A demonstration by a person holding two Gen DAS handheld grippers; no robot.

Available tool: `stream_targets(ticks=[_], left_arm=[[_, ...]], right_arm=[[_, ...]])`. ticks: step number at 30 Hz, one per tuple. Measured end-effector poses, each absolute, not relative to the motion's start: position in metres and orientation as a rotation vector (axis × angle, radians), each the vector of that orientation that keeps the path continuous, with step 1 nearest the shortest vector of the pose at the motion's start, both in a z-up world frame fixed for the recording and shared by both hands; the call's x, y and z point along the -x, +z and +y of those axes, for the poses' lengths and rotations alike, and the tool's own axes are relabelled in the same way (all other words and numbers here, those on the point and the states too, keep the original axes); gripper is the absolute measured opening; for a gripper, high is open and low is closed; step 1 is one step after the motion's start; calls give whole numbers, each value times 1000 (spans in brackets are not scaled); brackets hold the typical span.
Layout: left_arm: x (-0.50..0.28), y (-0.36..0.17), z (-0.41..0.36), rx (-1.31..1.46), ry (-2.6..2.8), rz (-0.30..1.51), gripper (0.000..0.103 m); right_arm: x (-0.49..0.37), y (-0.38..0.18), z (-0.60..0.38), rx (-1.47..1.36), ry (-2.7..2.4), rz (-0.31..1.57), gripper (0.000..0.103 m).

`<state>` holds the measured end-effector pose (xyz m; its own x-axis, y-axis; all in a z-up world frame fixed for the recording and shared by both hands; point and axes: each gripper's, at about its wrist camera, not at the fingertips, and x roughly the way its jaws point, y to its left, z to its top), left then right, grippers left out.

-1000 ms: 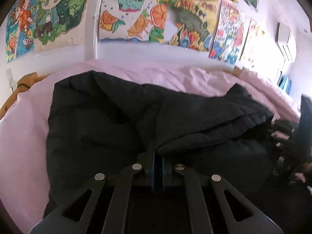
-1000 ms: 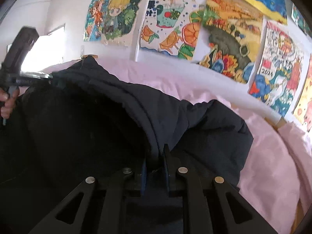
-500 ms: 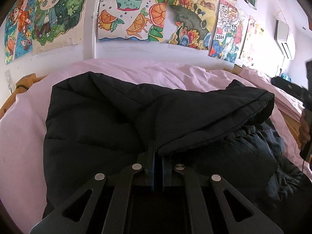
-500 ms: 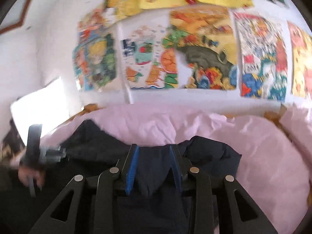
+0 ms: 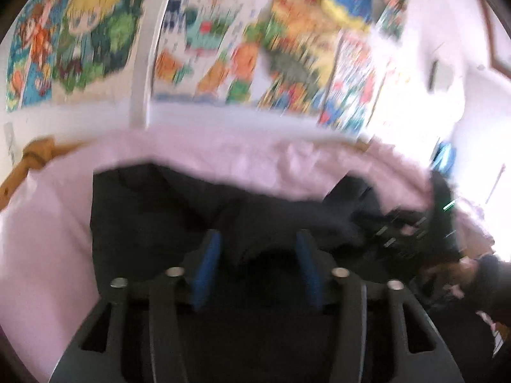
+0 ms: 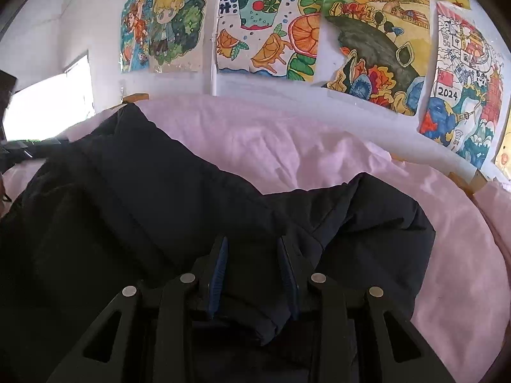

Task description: Fold large clothes

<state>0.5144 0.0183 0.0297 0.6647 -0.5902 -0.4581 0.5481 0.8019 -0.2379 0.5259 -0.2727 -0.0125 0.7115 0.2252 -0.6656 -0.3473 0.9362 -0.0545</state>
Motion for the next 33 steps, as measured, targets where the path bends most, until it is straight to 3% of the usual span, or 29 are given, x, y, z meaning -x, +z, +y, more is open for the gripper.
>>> stream_targets(ticks=[3, 6, 12, 33], left_arm=[[-513, 44, 13, 91, -659, 497, 56], [-531, 38, -20, -31, -578, 572, 56], [-563, -18, -58, -179, -467, 743, 56], [-598, -96, -62, -172, -403, 716, 62]], right_arm=[[-525, -15, -273, 186, 319, 709, 31], [-526, -15, -270, 200, 312, 703, 31], [-527, -17, -268, 216, 308, 695, 31], [-581, -88, -270, 178, 331, 764, 32]])
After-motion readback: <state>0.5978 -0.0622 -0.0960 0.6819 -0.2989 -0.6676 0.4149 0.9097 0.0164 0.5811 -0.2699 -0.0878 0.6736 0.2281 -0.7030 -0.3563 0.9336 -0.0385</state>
